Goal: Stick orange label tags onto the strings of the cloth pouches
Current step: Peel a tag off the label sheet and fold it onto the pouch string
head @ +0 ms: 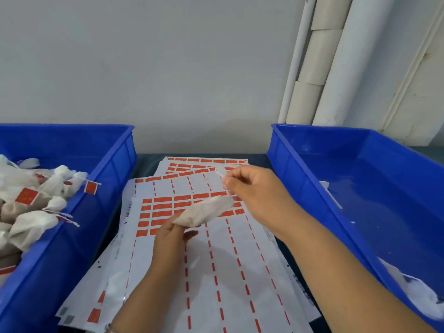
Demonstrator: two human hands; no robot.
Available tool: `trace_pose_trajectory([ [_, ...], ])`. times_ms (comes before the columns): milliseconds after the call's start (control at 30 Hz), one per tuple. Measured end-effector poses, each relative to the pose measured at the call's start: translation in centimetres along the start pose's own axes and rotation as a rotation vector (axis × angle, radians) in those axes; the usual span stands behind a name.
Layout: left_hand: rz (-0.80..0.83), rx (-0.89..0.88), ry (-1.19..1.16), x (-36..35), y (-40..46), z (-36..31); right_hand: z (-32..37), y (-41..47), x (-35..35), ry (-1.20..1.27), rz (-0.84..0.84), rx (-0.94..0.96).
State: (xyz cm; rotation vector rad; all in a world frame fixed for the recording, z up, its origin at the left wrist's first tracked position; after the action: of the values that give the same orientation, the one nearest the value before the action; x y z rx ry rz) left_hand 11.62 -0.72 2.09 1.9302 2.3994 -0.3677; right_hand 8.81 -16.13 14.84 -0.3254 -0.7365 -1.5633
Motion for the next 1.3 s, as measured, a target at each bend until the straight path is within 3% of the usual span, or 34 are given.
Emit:
trace_pose_trajectory([
  [67,0.039,0.001,-0.096,0.1,0.4,-0.6,-0.2,0.4,-1.7,0.106,0.011,-0.017],
  [233,0.407,-0.197,-0.062,-1.1,-1.4,-1.5,-1.1,1.1,-3.8,0.295,-0.010,-0.096],
  [400,0.405,-0.174,-0.155,-1.1,-1.7,-1.7,-2.8,1.1,-5.5,0.137,0.045,-0.059],
  [733,0.397,-0.231,-0.061,-1.7,-1.7,-1.4,-5.4,-0.4,-7.2,0.308,0.125,-0.016],
  [833,0.361,-0.186,-0.102,-1.4,-1.2,-1.1,-6.7,-1.0,-6.9,0.454,0.233,-0.061],
  [933,0.316,-0.191,-0.098,-1.1,-1.1,-1.2,-7.7,-2.1,-7.5,0.414,0.356,-0.084],
  [1100,0.079,-0.319,0.139,-0.5,-0.4,-1.2,-8.1,-2.1,-8.1,0.303,0.288,-0.088],
  [1300,-0.197,-0.231,0.158,0.9,0.6,-1.4,-8.6,-1.9,-8.3,0.154,0.377,-0.166],
])
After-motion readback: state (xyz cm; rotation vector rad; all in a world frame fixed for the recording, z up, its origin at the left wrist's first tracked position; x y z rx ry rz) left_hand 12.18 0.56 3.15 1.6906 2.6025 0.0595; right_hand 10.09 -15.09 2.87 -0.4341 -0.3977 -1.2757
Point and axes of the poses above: each hand's wrist, its own y-axis towards the middle knuckle, its own x-axis out of the back of the hand, z = x × y, the point moved 3 cm from there along y, towards the middle knuckle, and after that the axes turned 10 degrees about -y, right-handed, at the moved point
